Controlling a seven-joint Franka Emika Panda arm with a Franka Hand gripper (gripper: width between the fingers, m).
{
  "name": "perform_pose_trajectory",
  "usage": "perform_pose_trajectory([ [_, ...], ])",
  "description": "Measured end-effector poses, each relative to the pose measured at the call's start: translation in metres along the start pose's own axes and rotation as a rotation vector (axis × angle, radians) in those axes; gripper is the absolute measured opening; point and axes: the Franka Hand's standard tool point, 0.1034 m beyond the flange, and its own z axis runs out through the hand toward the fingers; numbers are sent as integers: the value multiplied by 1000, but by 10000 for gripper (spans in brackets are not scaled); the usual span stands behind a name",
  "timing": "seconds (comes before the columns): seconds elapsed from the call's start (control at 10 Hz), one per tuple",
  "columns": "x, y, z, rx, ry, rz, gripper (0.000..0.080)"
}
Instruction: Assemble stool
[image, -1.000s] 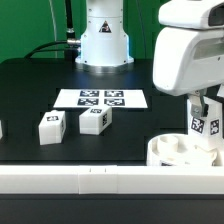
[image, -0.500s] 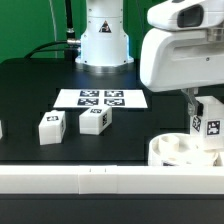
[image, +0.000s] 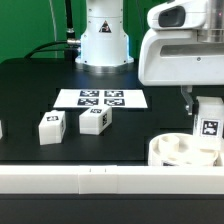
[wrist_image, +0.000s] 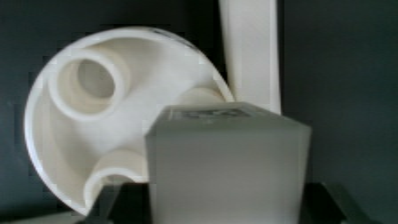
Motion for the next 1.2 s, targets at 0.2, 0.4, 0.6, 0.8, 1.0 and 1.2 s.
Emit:
perform_pose_trajectory([
  [0.2, -1, 1, 1, 11, -9, 151, 346],
  [0.4, -1, 0, 2, 23, -17, 302, 346],
  [0.6, -2, -1, 3, 41, -33, 452, 346],
  [0.8, -2, -2, 3, 51, -45, 576, 346],
  [1.0, -3, -3, 3, 60, -57, 685, 346],
  [1.2, -3, -5, 3, 75, -77, 820, 346],
])
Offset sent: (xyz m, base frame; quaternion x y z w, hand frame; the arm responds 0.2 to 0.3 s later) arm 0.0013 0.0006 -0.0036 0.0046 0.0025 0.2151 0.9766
